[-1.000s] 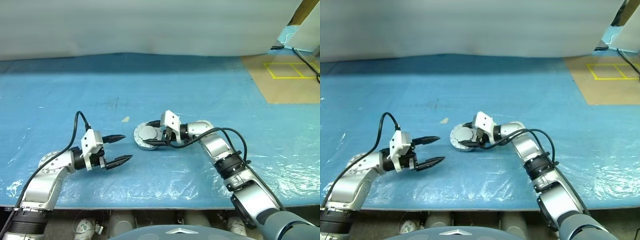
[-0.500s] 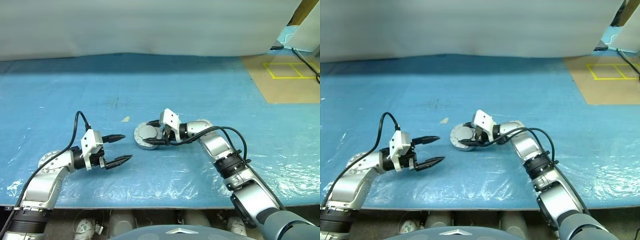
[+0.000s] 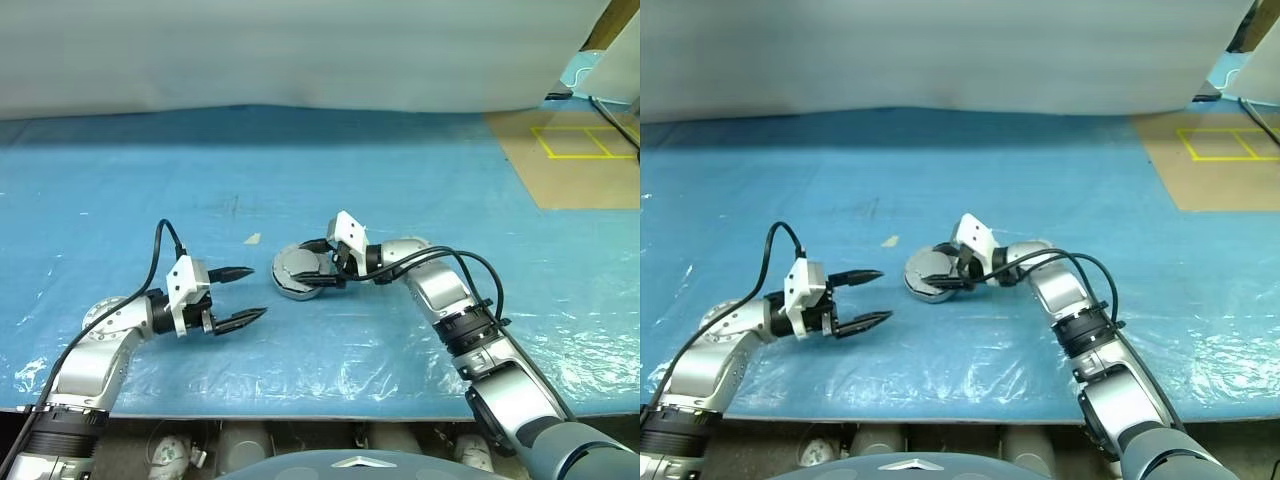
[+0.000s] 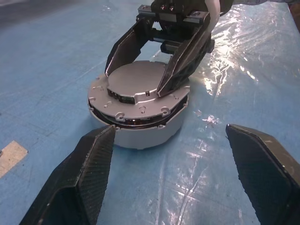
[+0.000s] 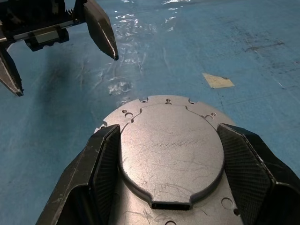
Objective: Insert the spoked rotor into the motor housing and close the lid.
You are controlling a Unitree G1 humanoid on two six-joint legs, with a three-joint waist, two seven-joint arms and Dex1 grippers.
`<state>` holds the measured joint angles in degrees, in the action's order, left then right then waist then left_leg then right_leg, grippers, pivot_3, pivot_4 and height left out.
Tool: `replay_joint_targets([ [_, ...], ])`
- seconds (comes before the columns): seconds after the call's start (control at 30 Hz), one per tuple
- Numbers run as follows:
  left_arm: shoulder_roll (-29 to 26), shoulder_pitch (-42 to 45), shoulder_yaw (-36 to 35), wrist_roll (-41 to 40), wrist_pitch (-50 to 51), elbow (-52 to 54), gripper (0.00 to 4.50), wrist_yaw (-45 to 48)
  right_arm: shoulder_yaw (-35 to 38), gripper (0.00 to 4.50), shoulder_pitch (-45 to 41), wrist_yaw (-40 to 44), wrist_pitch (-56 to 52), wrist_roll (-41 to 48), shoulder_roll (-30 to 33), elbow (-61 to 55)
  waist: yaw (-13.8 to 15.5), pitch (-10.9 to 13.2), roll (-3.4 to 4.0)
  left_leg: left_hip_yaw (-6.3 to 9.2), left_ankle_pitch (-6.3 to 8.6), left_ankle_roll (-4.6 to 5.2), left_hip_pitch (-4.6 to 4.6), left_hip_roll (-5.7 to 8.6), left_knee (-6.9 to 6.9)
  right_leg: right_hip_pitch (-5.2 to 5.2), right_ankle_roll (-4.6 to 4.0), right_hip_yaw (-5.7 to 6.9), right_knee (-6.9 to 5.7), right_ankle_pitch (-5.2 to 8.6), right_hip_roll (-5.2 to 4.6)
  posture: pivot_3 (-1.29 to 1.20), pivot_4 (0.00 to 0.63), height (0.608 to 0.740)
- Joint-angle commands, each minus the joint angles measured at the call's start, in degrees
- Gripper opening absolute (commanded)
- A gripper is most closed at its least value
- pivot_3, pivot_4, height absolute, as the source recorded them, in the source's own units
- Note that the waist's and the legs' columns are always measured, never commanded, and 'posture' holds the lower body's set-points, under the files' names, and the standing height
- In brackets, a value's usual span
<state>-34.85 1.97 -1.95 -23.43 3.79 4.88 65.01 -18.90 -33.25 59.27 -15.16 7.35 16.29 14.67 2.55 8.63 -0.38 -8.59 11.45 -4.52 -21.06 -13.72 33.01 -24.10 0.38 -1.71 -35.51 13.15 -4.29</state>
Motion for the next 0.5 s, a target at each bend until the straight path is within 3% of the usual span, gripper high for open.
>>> replay_joint_targets([
  [0.03, -0.2, 0.5, 0.1, 0.1, -1.3, 0.1, 3.98, 0.5, -0.8, 2.92, 0.9, -0.9, 0.9, -1.3, 0.0, -0.5, 0.0, 0.0, 0.0, 0.0, 0.0, 0.0, 0.0, 0.0, 0.0, 0.0, 0.0, 0.0, 0.0, 0.0, 0.0, 0.0, 0.15, 0.74],
  [0.33, 0.0, 1.3, 0.5, 0.3, -1.3, -0.3, 3.98, 0.5, -5.5, 2.92, 3.4, -5.5, 5.8, -8.7, 0.4, 6.9, -0.2, -0.1, -0.01, -0.02, 0.0, 0.0, 0.25, 0.0, 0.0, 0.14, -0.01, -0.06, -0.03, 0.01, 0.0, 0.0, 0.15, 0.74],
  [0.5, 0.1, 1.3, 0.7, 0.3, -1.3, 0.0, 3.98, 0.2, -5.6, 2.92, 3.8, -6.5, 1.9, -8.2, -0.3, 7.3, -0.1, -0.1, 0.0, -0.06, 0.1, 0.14, 1.13, 0.02, -0.16, 0.9, -0.03, -0.13, 0.0, 0.05, -0.04, 0.0, 0.15, 0.74],
])
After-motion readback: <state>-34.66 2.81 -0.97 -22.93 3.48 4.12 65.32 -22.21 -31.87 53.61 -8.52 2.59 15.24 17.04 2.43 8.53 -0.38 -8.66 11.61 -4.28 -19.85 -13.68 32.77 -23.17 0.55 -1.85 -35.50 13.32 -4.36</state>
